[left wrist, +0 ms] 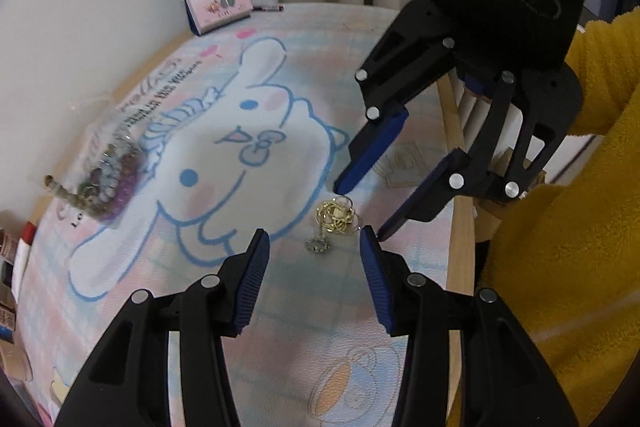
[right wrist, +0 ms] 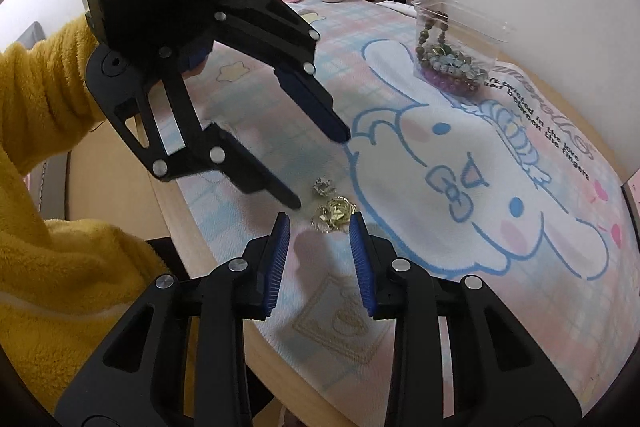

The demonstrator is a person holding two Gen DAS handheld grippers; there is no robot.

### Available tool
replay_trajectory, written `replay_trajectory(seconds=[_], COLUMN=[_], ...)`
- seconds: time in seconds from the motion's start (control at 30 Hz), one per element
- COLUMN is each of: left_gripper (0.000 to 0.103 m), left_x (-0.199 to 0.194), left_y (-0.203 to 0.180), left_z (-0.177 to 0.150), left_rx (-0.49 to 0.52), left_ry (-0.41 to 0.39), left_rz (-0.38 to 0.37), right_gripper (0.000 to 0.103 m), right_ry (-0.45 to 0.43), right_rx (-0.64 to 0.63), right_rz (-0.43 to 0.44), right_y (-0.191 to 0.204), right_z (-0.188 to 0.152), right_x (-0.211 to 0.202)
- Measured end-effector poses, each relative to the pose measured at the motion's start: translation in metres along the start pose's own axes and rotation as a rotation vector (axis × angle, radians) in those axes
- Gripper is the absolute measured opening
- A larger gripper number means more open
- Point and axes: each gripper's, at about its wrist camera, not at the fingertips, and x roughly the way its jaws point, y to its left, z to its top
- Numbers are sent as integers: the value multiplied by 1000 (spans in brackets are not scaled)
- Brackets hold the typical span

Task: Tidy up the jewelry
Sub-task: 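Grasp a gold earring with the left gripper while the right grasps another gold earring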

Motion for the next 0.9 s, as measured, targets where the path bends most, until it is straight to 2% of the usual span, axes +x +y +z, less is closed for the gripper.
replay_trajectory(seconds=[0.07, 0.13, 0.33, 0.47, 0.67, 0.9], left_gripper=[36, 30, 16, 13, 13, 13], left_x=[5, 7, 8, 10, 10, 11], left_y=[1, 3, 10, 10, 7, 4], left_z=[-2, -3, -1, 2, 3, 5], left_rx=[8, 7, 21, 41, 67, 96], left_ry=[25, 29, 38, 49, 53, 56], left_rz=[-15, -33, -34, -34, -27, -41], right_gripper=[29, 24, 22, 22, 17, 17], right_ry=[2, 7, 13, 19, 26, 25], right_rx=[1, -8, -19, -26, -22, -41], right_rz=[7, 9, 19, 7, -2, -18], right_y=[-1, -1, -2, -1, -3, -1], right_z=[1, 1, 2, 3, 5, 5], right_x=[1, 1, 1, 2, 2, 1])
